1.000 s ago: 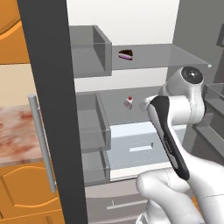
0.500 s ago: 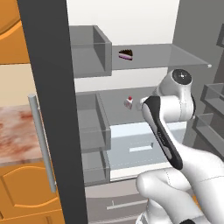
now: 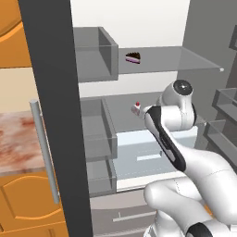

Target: Take the cakes from the fridge and place them on the empty tray on the dining counter.

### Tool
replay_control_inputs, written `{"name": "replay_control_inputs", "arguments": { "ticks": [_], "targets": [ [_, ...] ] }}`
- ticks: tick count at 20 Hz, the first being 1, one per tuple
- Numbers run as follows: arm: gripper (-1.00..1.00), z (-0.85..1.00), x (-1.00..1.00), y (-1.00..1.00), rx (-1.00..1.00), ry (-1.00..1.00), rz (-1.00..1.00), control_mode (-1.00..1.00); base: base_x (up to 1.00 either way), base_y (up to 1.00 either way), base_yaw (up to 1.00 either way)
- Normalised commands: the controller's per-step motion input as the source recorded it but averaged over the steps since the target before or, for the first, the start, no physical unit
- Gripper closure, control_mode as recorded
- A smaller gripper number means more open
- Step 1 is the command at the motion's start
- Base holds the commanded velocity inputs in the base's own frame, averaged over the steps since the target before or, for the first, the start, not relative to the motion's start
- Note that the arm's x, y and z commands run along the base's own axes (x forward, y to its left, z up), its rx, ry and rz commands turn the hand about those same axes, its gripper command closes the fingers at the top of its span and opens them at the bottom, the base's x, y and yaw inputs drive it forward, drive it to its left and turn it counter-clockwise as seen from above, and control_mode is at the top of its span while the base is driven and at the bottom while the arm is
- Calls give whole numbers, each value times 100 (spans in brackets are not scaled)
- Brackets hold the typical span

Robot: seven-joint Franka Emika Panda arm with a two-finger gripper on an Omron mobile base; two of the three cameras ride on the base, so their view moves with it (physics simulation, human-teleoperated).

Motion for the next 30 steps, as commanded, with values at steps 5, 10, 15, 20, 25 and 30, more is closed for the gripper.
{"name": "replay_control_inputs", "arguments": {
  "ticks": [5, 10, 15, 20, 25, 30],
  "targets": [
    [-100, -11, 27, 0, 0, 0, 0, -100, 0, 0, 0],
    [-100, 0, 17, 0, 0, 1, -1, -100, 0, 0, 0],
    [-100, 0, 21, 0, 0, 0, -1, -100, 0, 0, 0],
    [-100, -1, 28, 0, 1, 0, -1, -100, 0, 0, 0],
    [-100, -6, 31, 0, 0, 0, -1, -100, 0, 0, 0],
    [-100, -7, 29, 0, 0, 0, -2, -100, 0, 0, 0]
  ]
}}
